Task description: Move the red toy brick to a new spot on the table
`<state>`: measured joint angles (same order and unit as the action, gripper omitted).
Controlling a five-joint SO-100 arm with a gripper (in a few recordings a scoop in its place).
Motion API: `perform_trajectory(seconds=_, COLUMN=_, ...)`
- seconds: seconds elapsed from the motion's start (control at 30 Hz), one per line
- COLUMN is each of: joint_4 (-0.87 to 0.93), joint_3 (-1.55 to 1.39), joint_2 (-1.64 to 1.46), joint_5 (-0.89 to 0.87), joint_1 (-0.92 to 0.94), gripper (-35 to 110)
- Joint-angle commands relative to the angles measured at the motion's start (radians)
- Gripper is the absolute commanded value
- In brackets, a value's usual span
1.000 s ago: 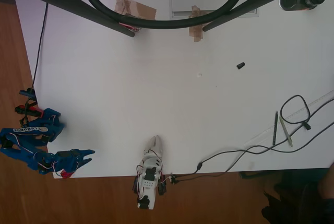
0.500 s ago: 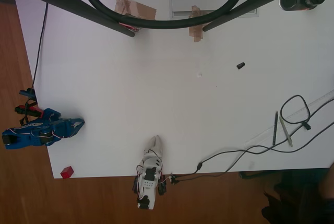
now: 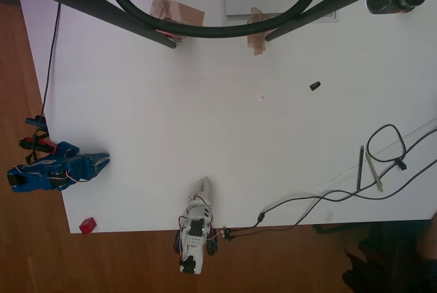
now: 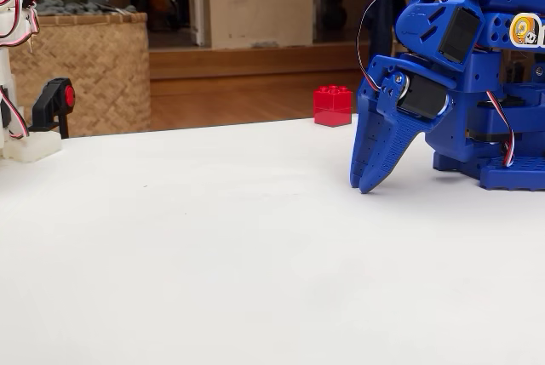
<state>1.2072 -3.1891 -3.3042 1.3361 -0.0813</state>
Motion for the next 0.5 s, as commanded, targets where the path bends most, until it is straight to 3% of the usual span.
perform_trajectory(seconds=0.0, joint_4=0.006, joint_3=-0.032, joint_2=-0.037, joint_5=-0.009, joint_1=-0.005, gripper=6)
perform_trajectory(seconds=0.3, joint_4=0.006, joint_3=-0.032, joint_2=-0.037, joint_5=-0.009, joint_1=-0.005, gripper=6)
perform_trajectory(seconds=0.47, joint_4=0.006, joint_3=-0.032, joint_2=-0.035, joint_5=-0.032, joint_1=-0.094, gripper=6)
